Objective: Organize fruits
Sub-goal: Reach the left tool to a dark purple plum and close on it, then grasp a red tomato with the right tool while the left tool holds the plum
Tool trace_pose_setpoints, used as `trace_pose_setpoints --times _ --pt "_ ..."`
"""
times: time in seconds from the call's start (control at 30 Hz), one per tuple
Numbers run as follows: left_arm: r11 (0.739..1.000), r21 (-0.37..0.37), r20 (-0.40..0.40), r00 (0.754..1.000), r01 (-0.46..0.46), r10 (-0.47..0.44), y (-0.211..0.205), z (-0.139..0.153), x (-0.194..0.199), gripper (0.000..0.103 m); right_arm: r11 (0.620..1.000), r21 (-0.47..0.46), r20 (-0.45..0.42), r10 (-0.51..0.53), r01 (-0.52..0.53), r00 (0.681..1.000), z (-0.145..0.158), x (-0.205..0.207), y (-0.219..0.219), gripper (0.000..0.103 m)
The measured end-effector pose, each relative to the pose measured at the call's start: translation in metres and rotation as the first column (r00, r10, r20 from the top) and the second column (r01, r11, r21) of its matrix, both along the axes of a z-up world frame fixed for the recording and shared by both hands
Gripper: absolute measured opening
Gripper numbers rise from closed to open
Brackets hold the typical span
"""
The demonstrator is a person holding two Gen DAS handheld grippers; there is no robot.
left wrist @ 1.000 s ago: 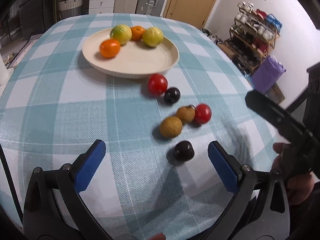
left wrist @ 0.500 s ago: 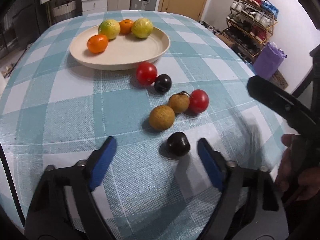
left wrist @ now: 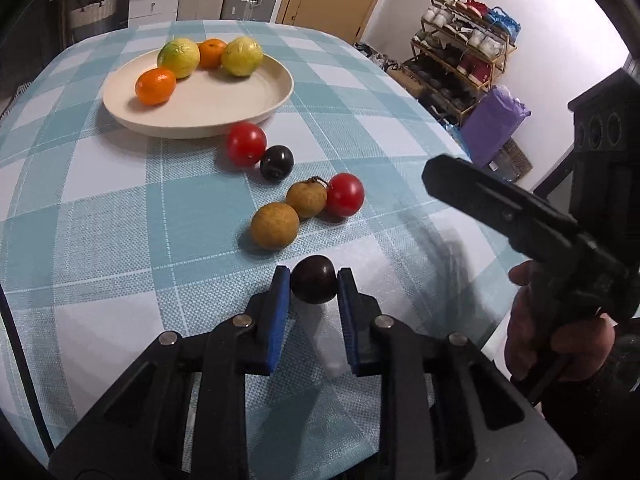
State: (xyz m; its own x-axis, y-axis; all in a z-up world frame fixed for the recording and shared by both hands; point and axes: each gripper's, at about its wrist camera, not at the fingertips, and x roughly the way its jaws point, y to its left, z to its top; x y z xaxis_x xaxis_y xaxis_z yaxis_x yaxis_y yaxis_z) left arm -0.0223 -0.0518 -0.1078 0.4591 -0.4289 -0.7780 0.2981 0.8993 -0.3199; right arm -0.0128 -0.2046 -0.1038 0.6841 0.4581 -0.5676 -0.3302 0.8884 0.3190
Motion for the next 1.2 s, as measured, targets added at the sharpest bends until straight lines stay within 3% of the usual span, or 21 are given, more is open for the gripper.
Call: trace_pose_setpoints --times 0.57,0.83,1.0,1.2 --pt "0.99 -0.057 0.067 0.989 -0.13 0.134 0.068 0.031 0.002 0.021 0.998 -0.052 -0.026 0.046 -0.047 0.999 -0.01 0.01 0.022 0.102" --pt "0.986 -0.052 0.075 0.984 -0.157 0.161 0.077 0.034 0.013 0.021 0.988 -0.112 -0.071 0.097 -0.104 0.993 -0.026 0.023 0.039 0.077" --pt "0.986 -0.033 0.077 0.983 -0.165 0.168 0.074 0.034 0.019 0.021 0.986 -0.107 -0.088 0.115 -0.124 0.989 -0.03 0.028 0.041 0.07" --pt "0.985 -0.014 0.073 0.982 -0.172 0.172 0.072 0.034 0.026 0.021 0.987 -0.075 -0.125 0.131 -0.141 0.983 -0.036 0.035 0.04 0.05"
